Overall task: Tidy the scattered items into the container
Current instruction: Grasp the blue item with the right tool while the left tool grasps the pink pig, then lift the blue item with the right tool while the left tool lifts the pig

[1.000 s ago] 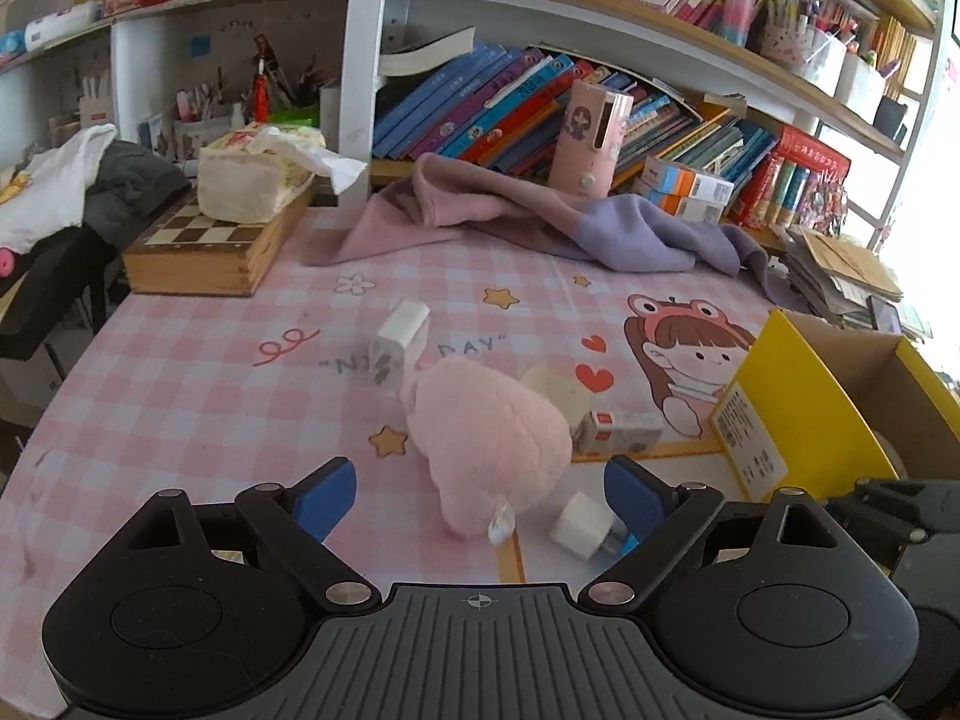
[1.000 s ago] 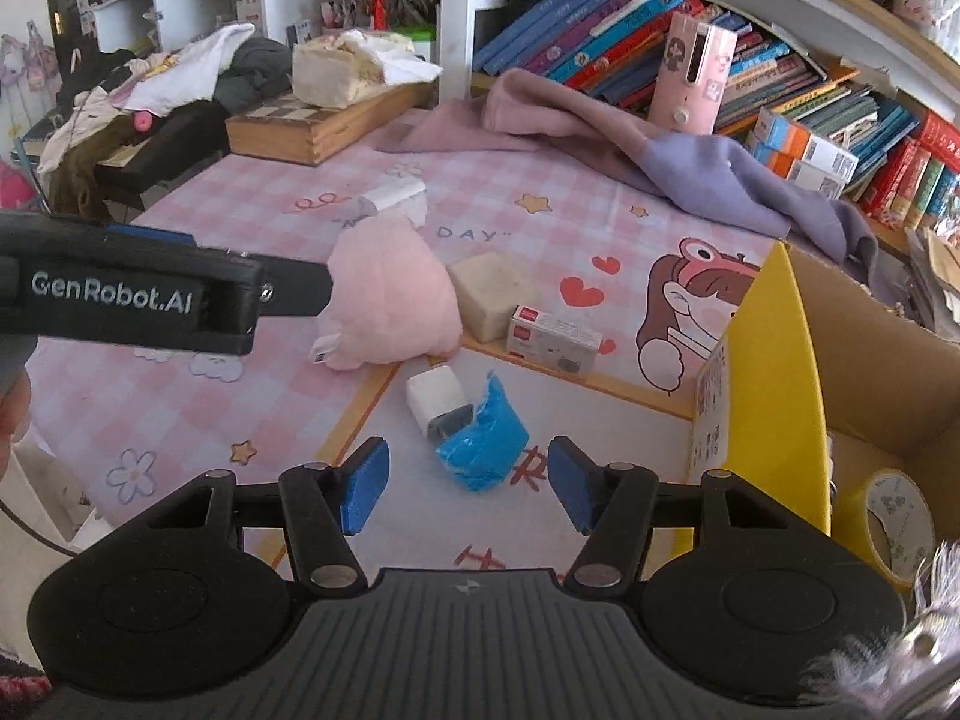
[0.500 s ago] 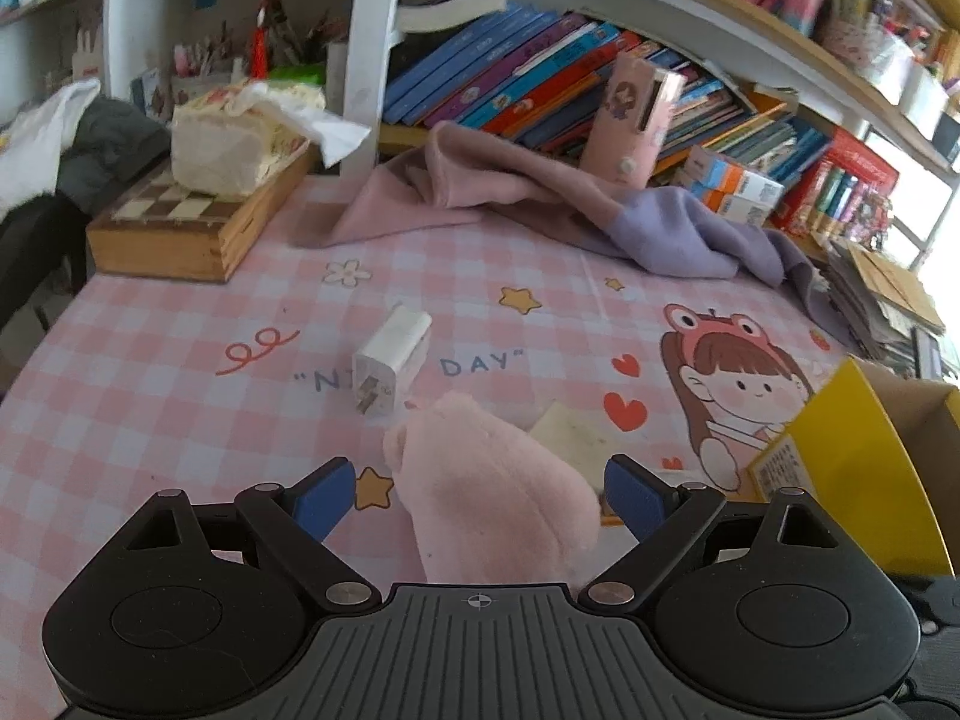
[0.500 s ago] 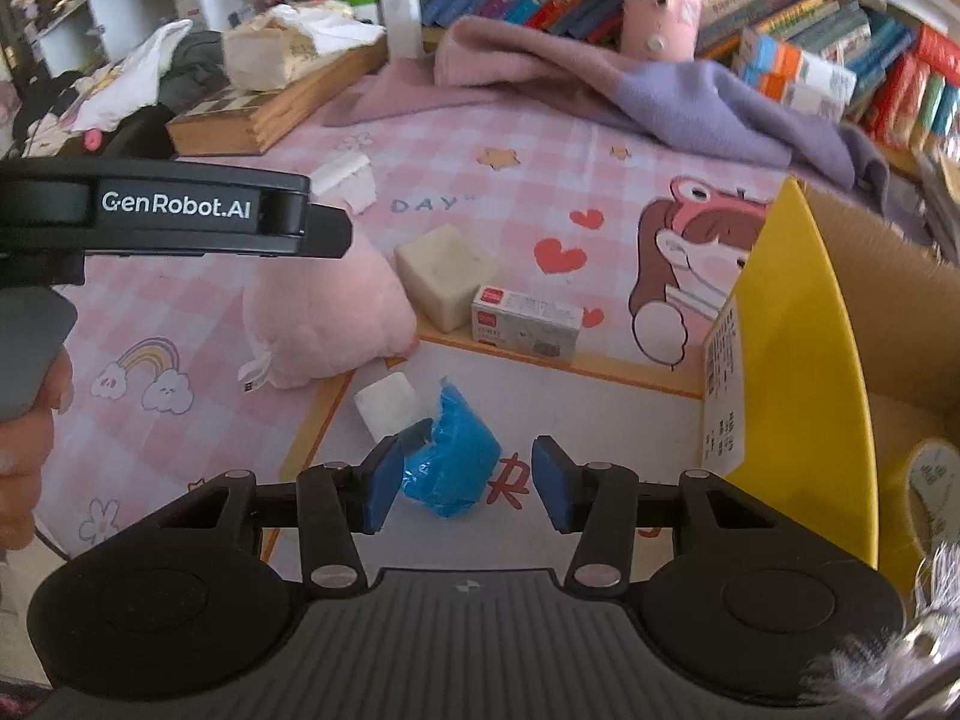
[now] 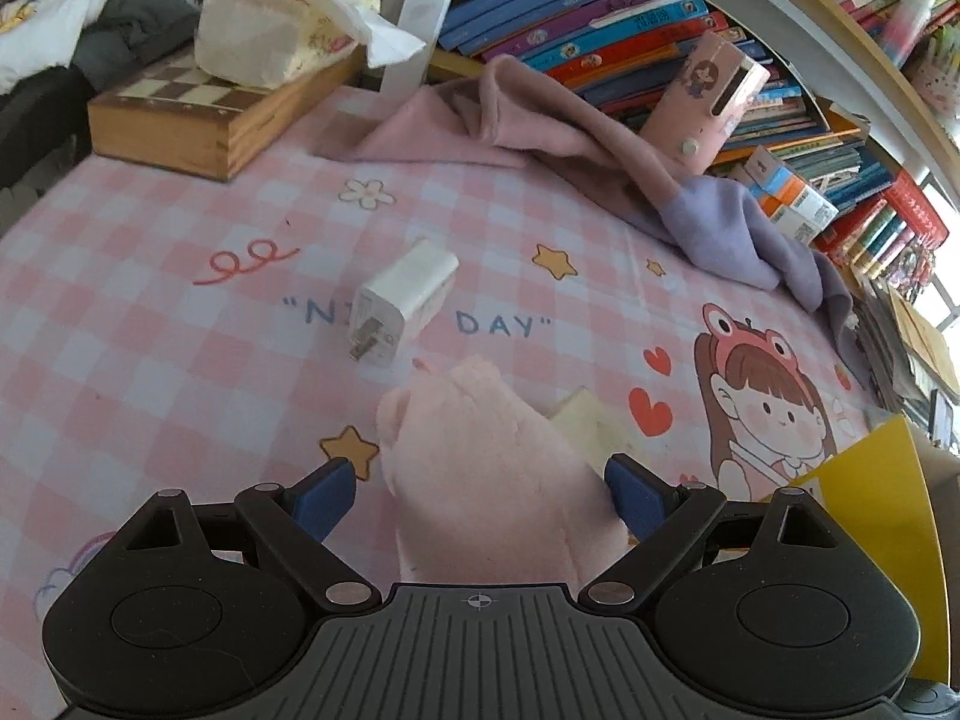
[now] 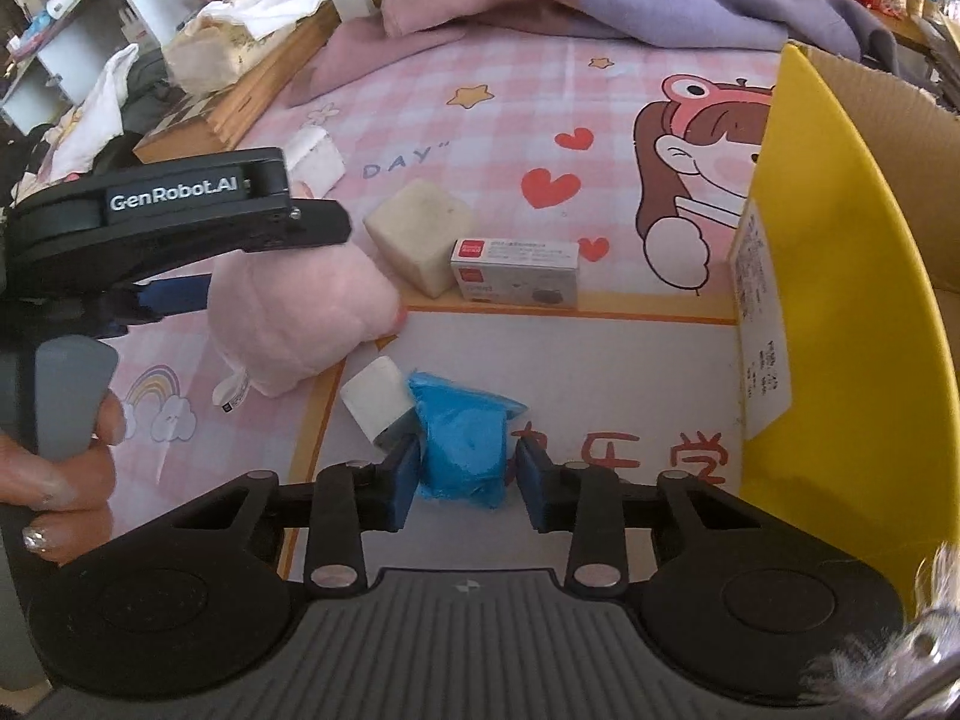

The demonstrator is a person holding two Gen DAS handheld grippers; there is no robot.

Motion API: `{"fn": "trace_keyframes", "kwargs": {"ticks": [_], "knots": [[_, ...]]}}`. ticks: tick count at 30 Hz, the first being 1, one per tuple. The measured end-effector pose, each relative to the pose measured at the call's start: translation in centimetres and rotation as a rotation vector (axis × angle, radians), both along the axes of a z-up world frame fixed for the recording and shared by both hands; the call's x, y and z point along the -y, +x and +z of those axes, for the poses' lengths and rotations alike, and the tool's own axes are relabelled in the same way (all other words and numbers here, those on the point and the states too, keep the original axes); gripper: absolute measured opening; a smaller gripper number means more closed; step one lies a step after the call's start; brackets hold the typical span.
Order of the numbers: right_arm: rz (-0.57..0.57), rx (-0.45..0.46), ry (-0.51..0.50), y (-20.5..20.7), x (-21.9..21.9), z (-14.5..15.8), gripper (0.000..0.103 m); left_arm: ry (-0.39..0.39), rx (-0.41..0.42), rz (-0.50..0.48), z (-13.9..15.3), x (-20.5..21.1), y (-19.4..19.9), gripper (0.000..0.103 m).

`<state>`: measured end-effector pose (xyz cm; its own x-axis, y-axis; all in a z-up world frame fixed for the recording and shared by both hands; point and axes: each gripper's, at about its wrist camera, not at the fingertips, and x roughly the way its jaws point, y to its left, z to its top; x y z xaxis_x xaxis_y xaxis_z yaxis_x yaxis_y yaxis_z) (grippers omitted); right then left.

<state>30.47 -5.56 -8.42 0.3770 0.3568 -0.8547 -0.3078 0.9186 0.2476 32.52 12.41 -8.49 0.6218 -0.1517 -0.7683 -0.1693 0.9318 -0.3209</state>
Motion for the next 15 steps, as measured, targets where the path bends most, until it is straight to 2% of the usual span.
{"fn": "trace_keyframes", "kwargs": {"ticks": [5,7,8,10,15], "knots": [[0.000,-0.008,0.003,0.2,0.2,-0.2,0.027,-0.077,-0.007,0.032,-0.7,-1.0,-0.3,0.090],[0.000,0.004,-0.005,0.1,0.2,-0.1,0.026,-0.111,0.002,0.019,-0.7,-1.1,-0.5,0.074],[-0.001,0.016,-0.006,-0.1,0.3,0.1,0.026,-0.118,0.007,0.012,-0.6,-1.0,-0.6,0.070],[-0.001,0.044,-0.012,-0.4,0.5,0.6,0.026,-0.098,0.008,0.004,-0.2,-0.7,-0.7,0.065],[0.014,0.095,-0.018,-1.2,0.7,1.8,0.026,-0.078,0.010,-0.004,0.6,-0.6,-1.8,0.060]]}}
